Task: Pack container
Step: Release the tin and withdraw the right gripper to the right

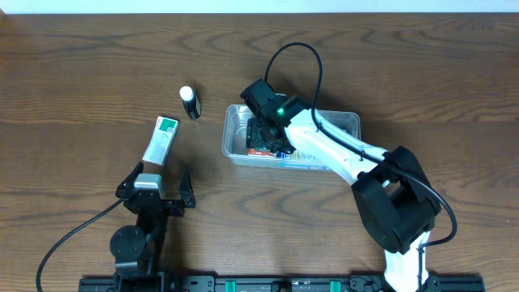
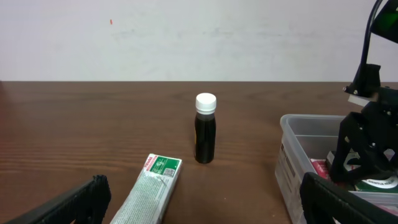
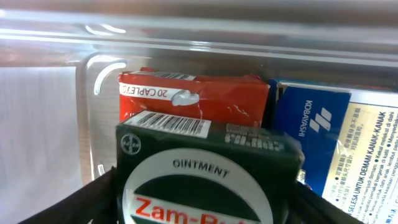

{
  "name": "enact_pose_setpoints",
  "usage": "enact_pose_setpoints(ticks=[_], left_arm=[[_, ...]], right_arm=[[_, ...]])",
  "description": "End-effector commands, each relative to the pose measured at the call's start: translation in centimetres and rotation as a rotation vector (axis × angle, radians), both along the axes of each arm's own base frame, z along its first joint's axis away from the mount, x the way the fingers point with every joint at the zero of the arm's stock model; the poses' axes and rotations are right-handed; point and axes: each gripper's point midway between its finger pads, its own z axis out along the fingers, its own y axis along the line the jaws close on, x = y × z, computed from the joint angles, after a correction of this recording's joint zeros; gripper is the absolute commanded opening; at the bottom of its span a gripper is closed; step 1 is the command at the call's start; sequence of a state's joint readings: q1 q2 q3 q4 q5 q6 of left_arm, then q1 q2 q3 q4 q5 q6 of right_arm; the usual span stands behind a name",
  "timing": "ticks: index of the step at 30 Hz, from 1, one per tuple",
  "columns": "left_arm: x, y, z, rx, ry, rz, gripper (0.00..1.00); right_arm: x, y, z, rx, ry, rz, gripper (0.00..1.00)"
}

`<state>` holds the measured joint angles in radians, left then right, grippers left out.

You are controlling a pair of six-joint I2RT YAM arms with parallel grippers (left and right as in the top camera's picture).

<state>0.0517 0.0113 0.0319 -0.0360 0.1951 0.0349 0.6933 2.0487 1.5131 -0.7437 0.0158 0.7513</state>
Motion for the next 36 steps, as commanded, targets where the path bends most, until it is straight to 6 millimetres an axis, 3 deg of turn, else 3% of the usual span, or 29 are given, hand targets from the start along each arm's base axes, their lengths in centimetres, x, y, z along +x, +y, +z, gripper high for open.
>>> enact_pose_setpoints(ticks=[1, 8, 12, 17, 23, 26, 29, 32, 36], left_arm=[[0.1, 0.2, -1.7, 0.015, 0.04, 0.005, 0.98], [0.1, 0.2, -1.7, 0.015, 0.04, 0.004, 0.98], [0.1, 0.2, -1.7, 0.015, 0.04, 0.004, 0.98], [0.1, 0.2, -1.7, 0.015, 0.04, 0.004, 0.98], [0.1, 0.2, -1.7, 0.015, 0.04, 0.004, 0.98], [0.1, 0.2, -1.7, 0.015, 0.04, 0.004, 0.98], [0.1, 0.2, -1.7, 0.015, 0.04, 0.004, 0.98], [0.1, 0.2, -1.7, 0.015, 0.04, 0.004, 0.98], [0.0, 0.2, -1.7, 0.015, 0.04, 0.004, 0.98]], right_arm=[[-0.3, 0.2, -0.5, -0.008, 0.01, 0.013, 0.77], [-0.2, 0.4, -0.3, -0.004, 0.005, 0.026, 0.78], [0.2, 0.7, 1.2, 0.012, -0.021, 0.036, 0.8], [0.6, 0.7, 5.1, 0.055, -0.078, 0.038, 0.87], [0.7, -1.0, 11.5, 0.108, -0.183, 0.016, 0.93], [0.9, -2.7, 14.8, 0.123, -0.249, 0.005, 0.95], [1.3, -5.8, 17.2, 0.104, -0.301, -0.053, 0.99], [2.1, -10.0, 18.8, 0.071, -0.327, -0.123, 0.99], [3.5, -17.1, 19.2, 0.024, -0.317, -0.268, 0.99]])
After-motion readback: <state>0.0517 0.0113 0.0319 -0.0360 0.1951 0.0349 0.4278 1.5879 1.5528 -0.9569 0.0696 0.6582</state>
